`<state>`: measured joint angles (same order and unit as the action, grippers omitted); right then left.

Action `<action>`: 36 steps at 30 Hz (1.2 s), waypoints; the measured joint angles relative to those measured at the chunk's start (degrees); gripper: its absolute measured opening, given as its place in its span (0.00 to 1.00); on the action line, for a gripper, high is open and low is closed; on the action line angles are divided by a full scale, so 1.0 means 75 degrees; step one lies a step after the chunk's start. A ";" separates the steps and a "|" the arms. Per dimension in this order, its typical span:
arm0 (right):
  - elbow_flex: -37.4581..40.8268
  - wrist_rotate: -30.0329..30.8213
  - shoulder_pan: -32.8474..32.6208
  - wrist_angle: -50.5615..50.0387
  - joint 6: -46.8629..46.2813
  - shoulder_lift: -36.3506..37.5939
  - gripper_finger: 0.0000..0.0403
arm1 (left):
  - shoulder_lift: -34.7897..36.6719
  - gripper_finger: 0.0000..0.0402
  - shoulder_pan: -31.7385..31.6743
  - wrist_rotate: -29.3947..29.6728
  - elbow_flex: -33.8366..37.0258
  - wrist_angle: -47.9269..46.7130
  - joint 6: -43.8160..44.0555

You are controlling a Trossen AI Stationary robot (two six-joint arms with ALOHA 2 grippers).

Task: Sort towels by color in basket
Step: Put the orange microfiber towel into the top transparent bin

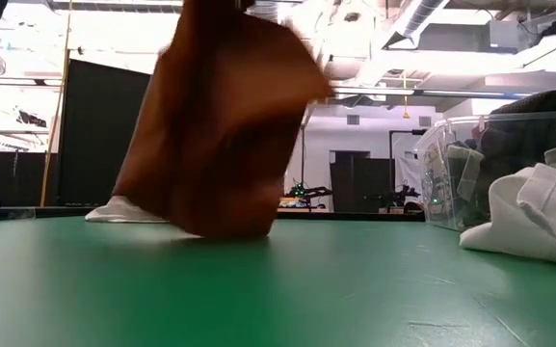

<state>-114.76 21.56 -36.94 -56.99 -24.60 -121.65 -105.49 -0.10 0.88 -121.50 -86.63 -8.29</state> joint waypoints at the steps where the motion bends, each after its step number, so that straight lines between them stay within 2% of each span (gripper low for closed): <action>1: 0.0000 0.0114 -0.0056 -0.0035 -0.0050 0.0008 0.62 | -0.0006 0.00 -0.0030 0.0012 0.0402 0.0156 0.0006; 8: 0.0000 0.0216 -0.0240 -0.0061 -0.0263 0.0016 0.62 | 0.0002 0.00 -0.0253 -0.0009 0.2939 0.1537 -0.0087; 12: 0.0000 0.0252 -0.0340 -0.0067 -0.0266 0.0016 0.62 | 0.0002 0.05 -0.0401 0.0540 0.3821 0.2089 -0.0126; 15: 0.0000 0.0313 -0.0383 -0.0072 -0.0266 0.0016 0.62 | 0.0002 0.17 -0.0454 0.0628 0.4128 0.2426 -0.0231; 20: 0.0000 0.0328 -0.0446 -0.0120 -0.0296 0.0016 0.62 | 0.0005 0.49 -0.0601 0.0543 0.4216 0.2937 -0.0344; 23: 0.0000 0.0380 -0.0487 -0.0120 -0.0332 0.0016 0.62 | -0.0008 0.69 -0.0824 0.0331 0.4219 0.3449 -0.0246; 26: 0.0000 0.0550 -0.0571 -0.0115 -0.0344 0.0016 0.62 | -0.0088 0.83 -0.1095 -0.0072 0.4245 0.3699 -0.0124; 29: 0.0000 0.0575 -0.0633 -0.0145 -0.0408 0.0016 0.62 | -0.0320 0.90 -0.1303 -0.0397 0.4360 0.3835 0.0015; 36: 0.0102 0.0592 -0.0723 -0.0184 -0.0707 0.0013 0.62 | -0.1028 0.90 -0.1346 -0.0670 0.5100 0.3956 0.0061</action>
<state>-113.99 26.00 -42.36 -58.37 -29.90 -121.56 -113.20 -10.20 -4.15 -83.25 -56.96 -7.84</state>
